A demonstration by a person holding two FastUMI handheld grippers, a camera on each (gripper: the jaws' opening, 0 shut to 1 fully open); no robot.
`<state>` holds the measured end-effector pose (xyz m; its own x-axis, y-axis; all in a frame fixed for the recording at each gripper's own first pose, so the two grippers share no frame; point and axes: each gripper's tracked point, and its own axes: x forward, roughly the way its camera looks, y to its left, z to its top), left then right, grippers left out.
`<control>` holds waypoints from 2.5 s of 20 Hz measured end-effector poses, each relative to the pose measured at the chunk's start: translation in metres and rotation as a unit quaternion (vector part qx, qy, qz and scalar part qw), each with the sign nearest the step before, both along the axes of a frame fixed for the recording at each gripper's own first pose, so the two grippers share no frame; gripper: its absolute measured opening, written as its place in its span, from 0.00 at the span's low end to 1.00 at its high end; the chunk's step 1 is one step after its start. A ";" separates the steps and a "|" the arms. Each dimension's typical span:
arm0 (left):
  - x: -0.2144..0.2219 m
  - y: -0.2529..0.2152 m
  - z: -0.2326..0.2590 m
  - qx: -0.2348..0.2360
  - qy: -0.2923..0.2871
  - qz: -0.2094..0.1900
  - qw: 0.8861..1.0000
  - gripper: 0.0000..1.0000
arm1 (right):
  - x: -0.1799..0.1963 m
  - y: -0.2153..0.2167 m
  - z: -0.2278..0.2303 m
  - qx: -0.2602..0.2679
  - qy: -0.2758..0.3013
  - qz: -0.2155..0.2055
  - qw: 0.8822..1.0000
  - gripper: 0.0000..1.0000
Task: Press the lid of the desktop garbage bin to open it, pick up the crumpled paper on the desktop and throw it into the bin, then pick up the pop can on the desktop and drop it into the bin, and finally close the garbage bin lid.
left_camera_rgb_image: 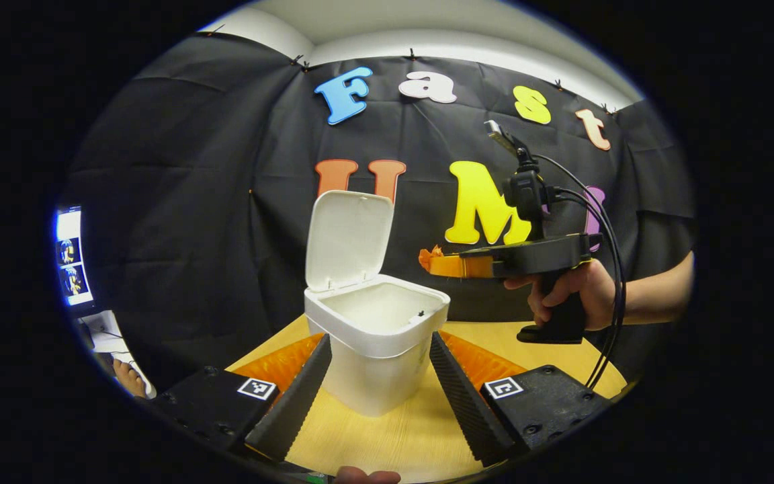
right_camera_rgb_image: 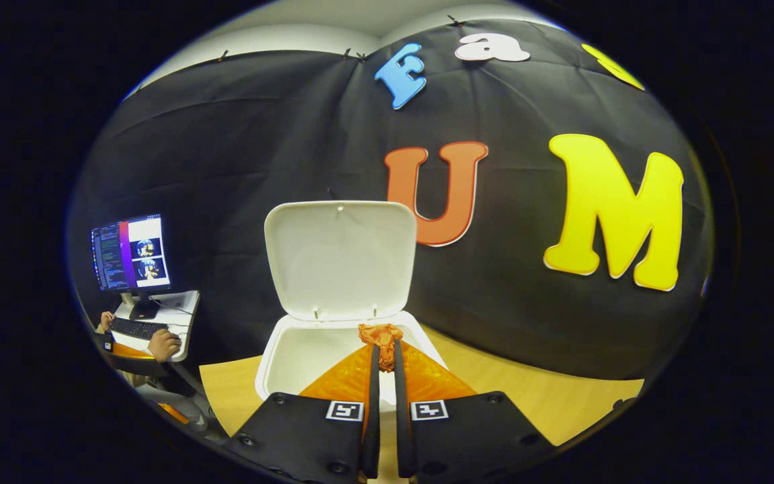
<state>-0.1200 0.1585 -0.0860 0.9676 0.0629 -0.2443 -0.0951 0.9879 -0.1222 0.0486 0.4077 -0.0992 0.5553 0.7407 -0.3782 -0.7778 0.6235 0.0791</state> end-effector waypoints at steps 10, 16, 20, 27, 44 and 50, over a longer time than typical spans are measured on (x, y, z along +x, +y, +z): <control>-0.010 0.024 -0.009 -0.002 0.010 0.037 0.999 0.96 | -0.003 0.045 -0.039 -0.035 0.022 0.019 0.999 0.31; -0.010 0.021 -0.010 0.001 0.008 0.025 1.000 0.96 | 0.003 0.035 -0.030 -0.018 0.025 -0.001 1.000 0.66; -0.008 0.013 -0.011 0.007 0.003 0.004 1.000 0.96 | -0.001 0.009 0.000 0.011 -0.008 -0.020 1.000 0.87; 0.016 -0.048 -0.014 0.010 -0.010 -0.070 0.997 0.96 | -0.011 -0.077 0.052 0.058 -0.054 -0.081 0.994 0.93; 0.035 -0.221 -0.092 0.042 0.018 -0.247 0.968 0.96 | -0.023 -0.388 0.023 0.003 -0.052 -0.304 0.951 0.94; 0.039 -0.249 -0.156 0.035 0.063 -0.259 0.963 0.97 | -0.051 -0.425 -0.003 -0.025 -0.026 -0.305 0.952 0.95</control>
<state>-0.0814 -0.0905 -0.2419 0.8366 -0.3990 -0.3754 0.4027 0.9125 -0.0725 -0.0024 -0.0172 -0.1025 0.8948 0.2563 -0.3655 -0.2722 0.9622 0.0082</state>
